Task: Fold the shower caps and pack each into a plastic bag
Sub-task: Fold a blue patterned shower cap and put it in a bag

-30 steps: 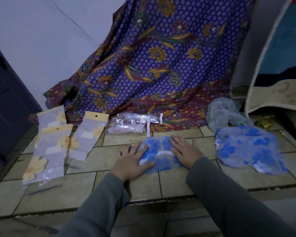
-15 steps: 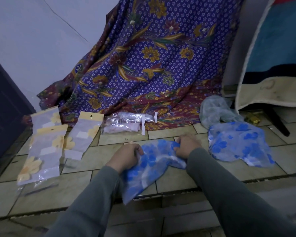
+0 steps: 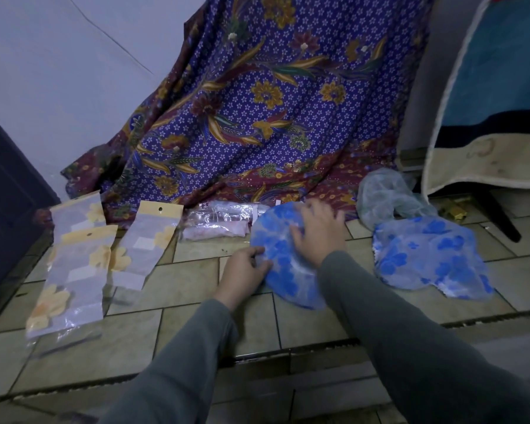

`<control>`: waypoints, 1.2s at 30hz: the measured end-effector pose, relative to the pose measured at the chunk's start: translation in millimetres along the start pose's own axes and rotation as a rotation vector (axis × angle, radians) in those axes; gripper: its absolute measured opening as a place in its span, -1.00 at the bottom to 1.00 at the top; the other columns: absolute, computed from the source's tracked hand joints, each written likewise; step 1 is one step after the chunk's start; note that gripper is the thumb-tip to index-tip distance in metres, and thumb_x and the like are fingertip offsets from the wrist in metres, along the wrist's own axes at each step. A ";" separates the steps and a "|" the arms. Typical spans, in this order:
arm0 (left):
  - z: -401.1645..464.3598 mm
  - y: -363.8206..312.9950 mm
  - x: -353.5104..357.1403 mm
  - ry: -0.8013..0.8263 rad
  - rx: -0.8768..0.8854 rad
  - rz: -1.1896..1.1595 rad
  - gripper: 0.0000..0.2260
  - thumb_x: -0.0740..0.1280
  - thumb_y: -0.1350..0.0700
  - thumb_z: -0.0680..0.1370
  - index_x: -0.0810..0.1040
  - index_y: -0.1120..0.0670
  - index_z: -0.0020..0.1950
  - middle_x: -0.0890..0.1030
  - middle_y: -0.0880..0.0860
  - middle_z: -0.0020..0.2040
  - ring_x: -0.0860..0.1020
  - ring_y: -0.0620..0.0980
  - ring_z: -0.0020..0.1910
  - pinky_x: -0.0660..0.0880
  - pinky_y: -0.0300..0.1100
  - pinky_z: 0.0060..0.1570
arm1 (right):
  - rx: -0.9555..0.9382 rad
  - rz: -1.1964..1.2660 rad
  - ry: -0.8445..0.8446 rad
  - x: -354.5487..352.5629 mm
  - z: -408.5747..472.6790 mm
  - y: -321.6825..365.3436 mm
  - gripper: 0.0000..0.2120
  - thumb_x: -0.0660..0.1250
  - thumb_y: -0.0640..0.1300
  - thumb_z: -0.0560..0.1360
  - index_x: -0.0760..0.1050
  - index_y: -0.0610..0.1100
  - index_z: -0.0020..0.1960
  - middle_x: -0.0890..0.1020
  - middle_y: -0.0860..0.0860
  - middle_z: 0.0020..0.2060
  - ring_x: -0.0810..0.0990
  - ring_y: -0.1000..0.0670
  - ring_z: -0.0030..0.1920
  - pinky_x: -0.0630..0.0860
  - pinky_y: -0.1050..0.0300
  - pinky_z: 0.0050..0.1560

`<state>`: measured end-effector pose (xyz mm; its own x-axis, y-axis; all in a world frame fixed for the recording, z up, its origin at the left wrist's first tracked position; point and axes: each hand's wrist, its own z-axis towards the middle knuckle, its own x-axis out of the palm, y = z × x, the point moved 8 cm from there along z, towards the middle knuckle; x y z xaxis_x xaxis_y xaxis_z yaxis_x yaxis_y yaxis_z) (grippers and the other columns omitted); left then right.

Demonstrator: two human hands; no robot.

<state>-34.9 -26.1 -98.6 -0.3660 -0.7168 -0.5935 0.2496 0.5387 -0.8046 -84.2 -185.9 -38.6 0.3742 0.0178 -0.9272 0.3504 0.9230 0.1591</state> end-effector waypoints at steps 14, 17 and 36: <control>-26.9 -26.5 35.3 0.144 0.629 0.383 -0.67 0.21 -0.10 0.49 0.60 0.08 0.04 0.59 0.05 -0.06 0.51 0.00 -0.02 0.38 -0.29 0.08 | -0.009 0.104 0.360 69.1 -69.0 -9.0 -0.54 -0.05 0.03 0.62 0.10 0.05 0.51 0.08 0.09 0.52 -0.02 -0.09 0.52 -0.07 -0.33 0.39; -25.3 -21.4 33.9 0.107 0.609 0.327 -0.71 0.27 -0.08 0.47 0.61 0.07 0.01 0.58 0.03 -0.07 0.48 -0.03 -0.03 0.28 -0.38 0.05 | -0.254 0.260 0.060 36.2 -78.3 -5.5 -0.75 0.17 0.03 0.49 0.55 0.04 0.07 0.54 0.05 0.11 0.49 -0.09 0.18 0.31 -0.02 0.15; -18.4 -22.3 48.4 0.196 0.528 0.090 -0.70 0.48 -0.17 0.28 0.65 0.03 -0.19 0.57 -0.11 -0.22 0.51 -0.23 -0.19 0.40 -0.40 -0.16 | -0.332 0.340 -0.002 20.5 -93.6 -23.1 -0.82 0.28 0.01 0.43 0.62 -0.04 -0.19 0.62 0.06 -0.36 0.55 -0.01 -0.33 0.30 0.19 -0.19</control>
<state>-74.7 -64.6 -109.0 -0.4696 -0.5552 -0.6865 0.6837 0.2633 -0.6806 -165.0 -170.9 -93.0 0.4215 0.3402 -0.8406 -0.0859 0.9378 0.3364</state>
